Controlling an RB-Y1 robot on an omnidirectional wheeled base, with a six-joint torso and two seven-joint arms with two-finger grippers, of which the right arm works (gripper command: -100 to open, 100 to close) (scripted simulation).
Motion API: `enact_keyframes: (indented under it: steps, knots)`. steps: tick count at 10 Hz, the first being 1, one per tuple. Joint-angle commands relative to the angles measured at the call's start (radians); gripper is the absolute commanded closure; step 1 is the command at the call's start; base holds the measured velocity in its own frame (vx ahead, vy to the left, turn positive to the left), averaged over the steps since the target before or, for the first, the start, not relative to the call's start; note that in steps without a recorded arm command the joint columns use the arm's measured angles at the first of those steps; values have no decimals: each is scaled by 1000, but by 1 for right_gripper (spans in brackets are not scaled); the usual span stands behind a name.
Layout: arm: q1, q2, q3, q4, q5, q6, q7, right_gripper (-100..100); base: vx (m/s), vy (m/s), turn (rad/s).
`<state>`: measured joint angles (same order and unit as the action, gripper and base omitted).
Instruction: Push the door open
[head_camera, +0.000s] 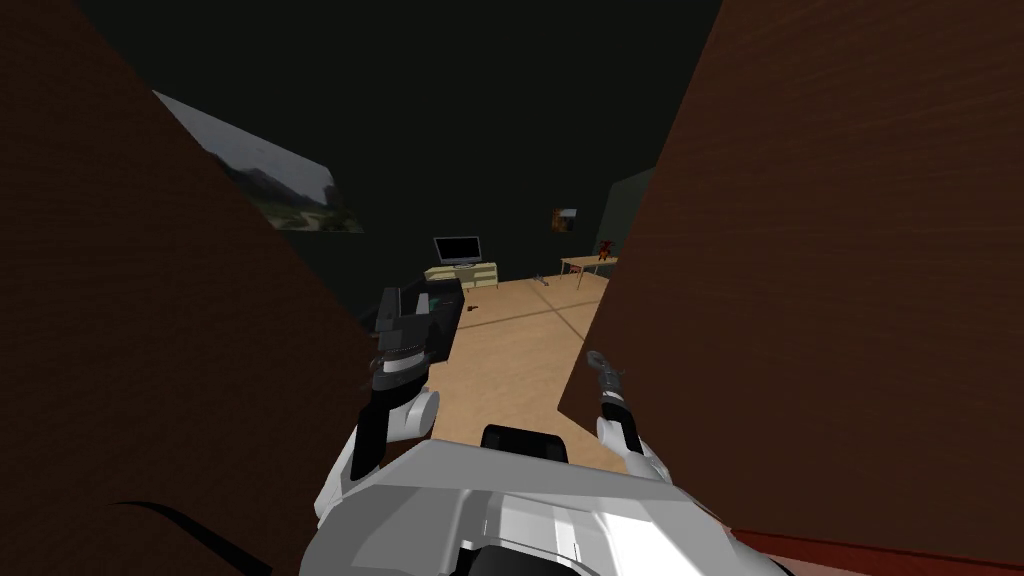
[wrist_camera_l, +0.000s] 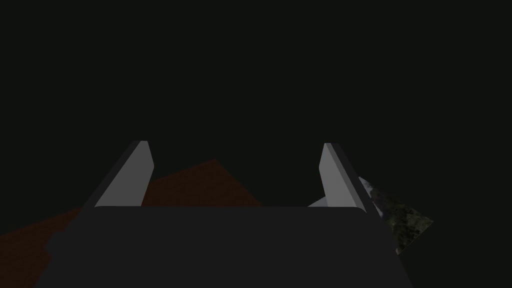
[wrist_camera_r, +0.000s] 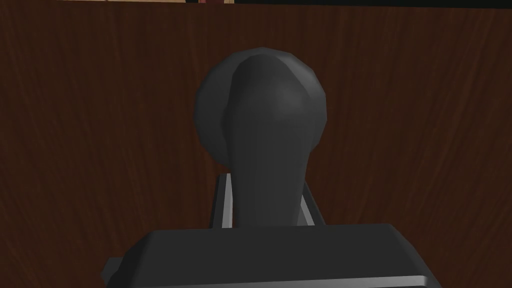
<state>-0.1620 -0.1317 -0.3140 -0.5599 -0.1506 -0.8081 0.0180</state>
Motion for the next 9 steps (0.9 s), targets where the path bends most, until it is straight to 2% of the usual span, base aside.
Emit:
enact_keyframes:
  steps: [1,5,6,7,9]
  knots:
    - [-1,-16,-22,12,-13,-12,3,100,201,47,-79]
    - [4,-25,-65,16,-38,-14,18,100,204,9,-42]
    - [4,-25,-65,16,-38,-14,18,100,133,22,-47]
    - [6,-29,-84,17,-50,-16,25,100,195,50,-57]
    - [8,-33,-102,19,-61,-17,32,100,214,44,-76]
